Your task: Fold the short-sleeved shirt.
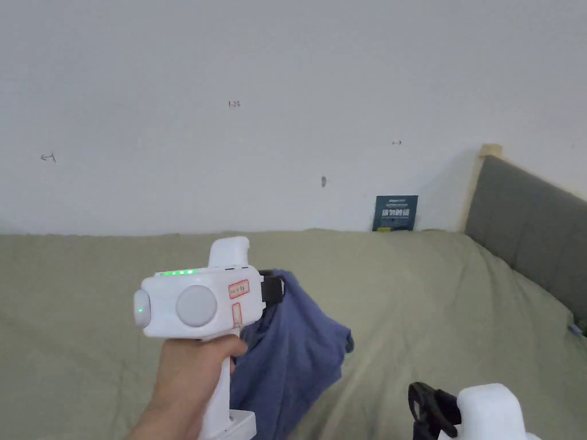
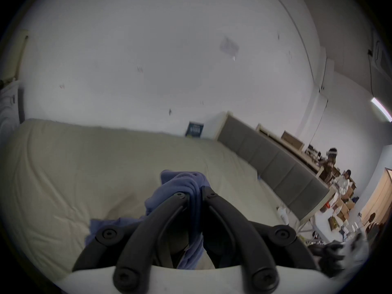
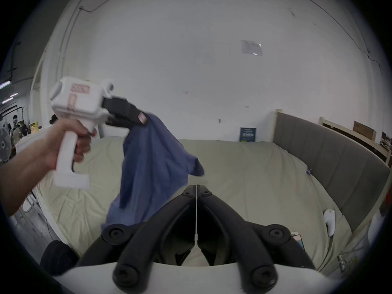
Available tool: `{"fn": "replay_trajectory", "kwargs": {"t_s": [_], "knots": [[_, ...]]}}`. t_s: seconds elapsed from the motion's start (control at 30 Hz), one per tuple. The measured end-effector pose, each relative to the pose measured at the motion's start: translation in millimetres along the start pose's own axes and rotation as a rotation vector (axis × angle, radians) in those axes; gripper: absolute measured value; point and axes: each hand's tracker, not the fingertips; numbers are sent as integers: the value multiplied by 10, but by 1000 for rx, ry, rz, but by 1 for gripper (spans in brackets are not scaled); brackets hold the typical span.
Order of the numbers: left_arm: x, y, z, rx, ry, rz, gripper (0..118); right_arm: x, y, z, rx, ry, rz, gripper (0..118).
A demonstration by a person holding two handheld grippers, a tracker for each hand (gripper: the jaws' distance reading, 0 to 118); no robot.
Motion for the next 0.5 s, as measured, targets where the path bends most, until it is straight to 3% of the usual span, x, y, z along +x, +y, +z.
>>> {"fn": "replay_trajectory", "kwargs": {"t_s": [0.1, 0.2, 0.33, 0.43, 0.47, 0.5], "knots": [[-15, -511, -844, -159, 21, 26, 7, 240, -156, -86, -30, -39, -28, 1], [23, -1083, -1429, -316, 135, 0, 7, 452, -288, -186, -69, -65, -49, 1], [-52, -1498, -1792, -402, 213, -6, 7, 624, -388, -260, -100, -81, -44, 1], [-133, -1538, -1819, -374, 184, 16, 8, 679, -425, -302, -121, -72, -46, 1], [-153, -1514, -1779, -356, 173, 41, 12, 669, -428, -300, -121, -75, -40, 1], [-154, -1476, -1711, -340, 172, 43, 28, 662, -423, -291, -122, -77, -37, 1]]}}
